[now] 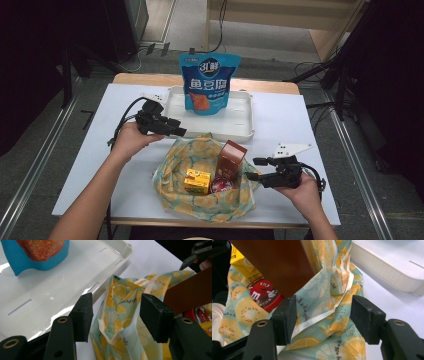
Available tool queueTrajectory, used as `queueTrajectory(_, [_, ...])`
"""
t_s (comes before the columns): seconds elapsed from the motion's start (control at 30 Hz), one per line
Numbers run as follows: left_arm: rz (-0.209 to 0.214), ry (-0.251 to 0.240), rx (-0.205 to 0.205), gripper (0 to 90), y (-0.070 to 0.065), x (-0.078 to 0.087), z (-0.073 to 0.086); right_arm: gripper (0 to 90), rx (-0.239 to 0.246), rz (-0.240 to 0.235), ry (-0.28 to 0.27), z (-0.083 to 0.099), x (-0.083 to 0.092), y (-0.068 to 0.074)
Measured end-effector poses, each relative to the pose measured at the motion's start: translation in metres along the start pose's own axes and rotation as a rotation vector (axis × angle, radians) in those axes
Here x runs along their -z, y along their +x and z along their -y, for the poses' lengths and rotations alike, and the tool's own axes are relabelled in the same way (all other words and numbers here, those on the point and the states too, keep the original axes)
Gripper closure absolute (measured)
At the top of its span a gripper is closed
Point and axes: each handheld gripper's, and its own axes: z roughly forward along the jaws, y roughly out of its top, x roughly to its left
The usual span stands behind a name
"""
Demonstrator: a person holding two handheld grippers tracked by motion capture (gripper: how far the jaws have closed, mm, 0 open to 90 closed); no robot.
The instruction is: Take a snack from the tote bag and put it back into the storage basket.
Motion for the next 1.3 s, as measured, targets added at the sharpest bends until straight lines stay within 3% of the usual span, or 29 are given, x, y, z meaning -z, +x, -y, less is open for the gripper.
queueTrajectory(0.4, [0.001,-0.01,0.024,43.9,-0.007,0.01,0.02,39.3,0.002,-0.004,-0.011,-0.006,0.003,0.003])
queueTrajectory(0.7, [0.0,-0.017,0.004,43.7,-0.011,0.018,0.031,36.3,0.023,-0.006,-0.017,-0.012,0.006,0.01])
queueTrajectory(1.17, [0.011,-0.013,0.005,43.7,-0.009,0.021,0.032,33.5,0.018,-0.008,-0.034,-0.028,0.01,0.022])
queueTrajectory(1.3, [0.013,-0.019,0.007,43.7,-0.009,0.023,0.031,28.7,0.033,0.004,-0.031,-0.032,0.011,0.027])
